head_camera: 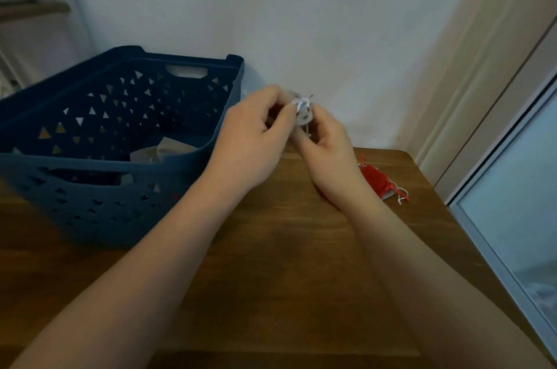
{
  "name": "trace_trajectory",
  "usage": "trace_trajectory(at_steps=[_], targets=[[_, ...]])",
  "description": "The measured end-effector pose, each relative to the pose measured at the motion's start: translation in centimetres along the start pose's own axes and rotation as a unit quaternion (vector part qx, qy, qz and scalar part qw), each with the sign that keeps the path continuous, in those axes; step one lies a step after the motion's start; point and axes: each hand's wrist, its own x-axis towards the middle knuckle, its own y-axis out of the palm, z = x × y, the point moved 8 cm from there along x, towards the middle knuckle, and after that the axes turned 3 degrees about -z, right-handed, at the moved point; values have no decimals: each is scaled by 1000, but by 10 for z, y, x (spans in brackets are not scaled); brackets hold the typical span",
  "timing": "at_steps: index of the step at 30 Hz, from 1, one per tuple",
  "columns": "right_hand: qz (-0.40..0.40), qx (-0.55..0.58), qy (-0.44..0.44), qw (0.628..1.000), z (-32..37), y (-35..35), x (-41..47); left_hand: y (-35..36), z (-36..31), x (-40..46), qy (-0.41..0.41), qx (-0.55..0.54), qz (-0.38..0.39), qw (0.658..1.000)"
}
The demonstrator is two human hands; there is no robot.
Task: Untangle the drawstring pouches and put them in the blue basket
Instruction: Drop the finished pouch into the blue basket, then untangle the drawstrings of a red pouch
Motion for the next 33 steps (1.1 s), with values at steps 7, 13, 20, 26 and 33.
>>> trace_trajectory(at_steps=[7,13,20,26,33], targets=[[-3,-97,-51,994,43,49,62,-67,-2,-1,82,119,-168,975],[126,-283,-79,948,5,113,75,-79,-3,-11,127,121,-178,968],[-23,-174,78,981,-90,40,38,-55,-18,-23,187,61,-103,975],[-49,-391,207,896,-169,-52,-8,21,7,-24,72,23,101,992],[-50,-491,323,808,-202,-105,-44,88,61,-33,-43,99,212,971]])
